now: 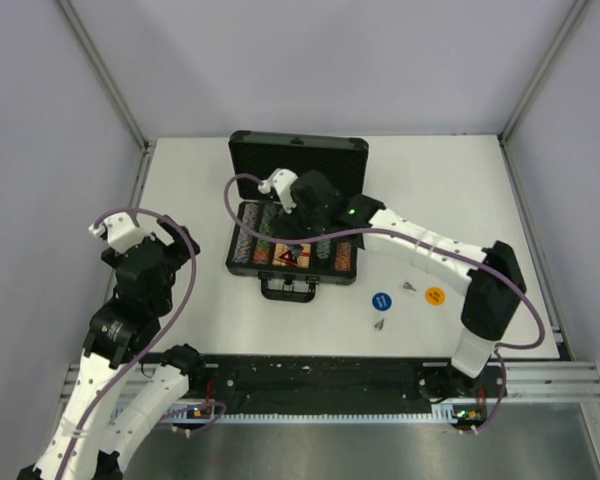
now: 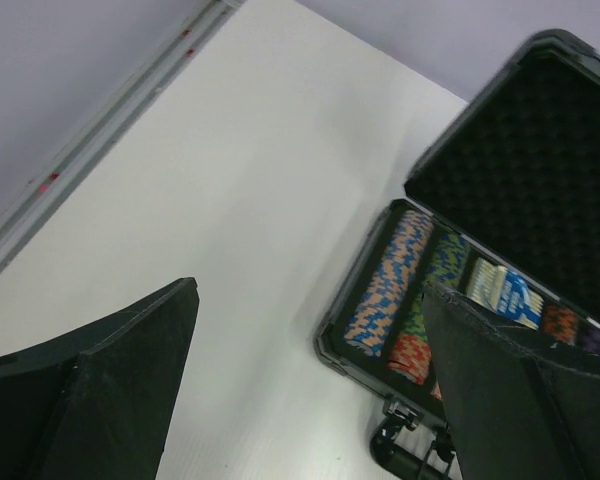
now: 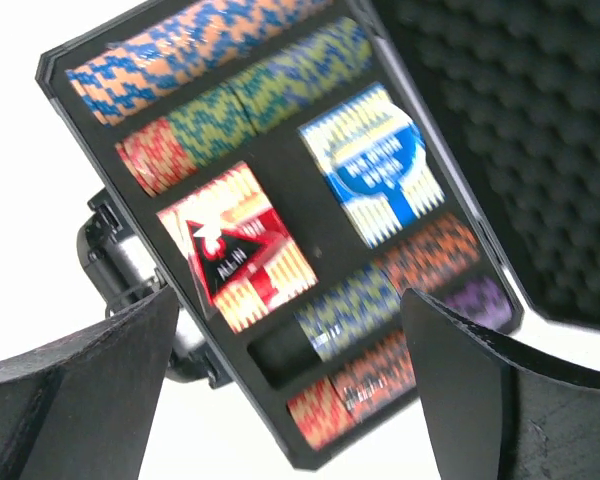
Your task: Pack up texas hold em set
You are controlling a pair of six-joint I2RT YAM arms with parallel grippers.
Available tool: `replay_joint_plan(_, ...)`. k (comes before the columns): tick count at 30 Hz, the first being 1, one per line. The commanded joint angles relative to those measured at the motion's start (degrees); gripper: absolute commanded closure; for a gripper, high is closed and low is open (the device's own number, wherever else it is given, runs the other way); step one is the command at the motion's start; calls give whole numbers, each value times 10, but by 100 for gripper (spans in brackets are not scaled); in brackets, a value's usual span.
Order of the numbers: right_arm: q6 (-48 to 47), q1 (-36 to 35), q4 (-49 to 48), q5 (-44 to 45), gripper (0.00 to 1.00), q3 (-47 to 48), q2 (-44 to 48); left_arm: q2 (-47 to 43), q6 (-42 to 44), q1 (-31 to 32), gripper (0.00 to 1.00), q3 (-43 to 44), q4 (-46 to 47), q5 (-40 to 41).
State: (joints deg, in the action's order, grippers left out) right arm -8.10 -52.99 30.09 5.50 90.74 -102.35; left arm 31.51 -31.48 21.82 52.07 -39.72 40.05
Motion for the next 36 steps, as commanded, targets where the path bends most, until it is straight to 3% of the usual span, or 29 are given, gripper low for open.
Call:
replay_joint_plan(1, 115, 25, 47, 101, 6, -54, 101, 7, 51, -2, 1, -3, 82, -124)
replay_joint_plan(7, 300, 53, 182, 166, 5, -143, 180, 50, 52, -1, 1, -20, 133, -239)
replay_joint_plan(15, 486, 59, 209, 158, 5, -293, 240, 89, 47, -2, 1, -19, 154, -266)
replay_joint_plan(25, 504, 60, 136, 154, 8, -390, 234, 84, 34, -1, 1, -34, 155, -269)
replay_joint_plan(36, 501, 65, 54, 163, 23, -440, 224, 80, 23, -1, 1, -43, 150, -265)
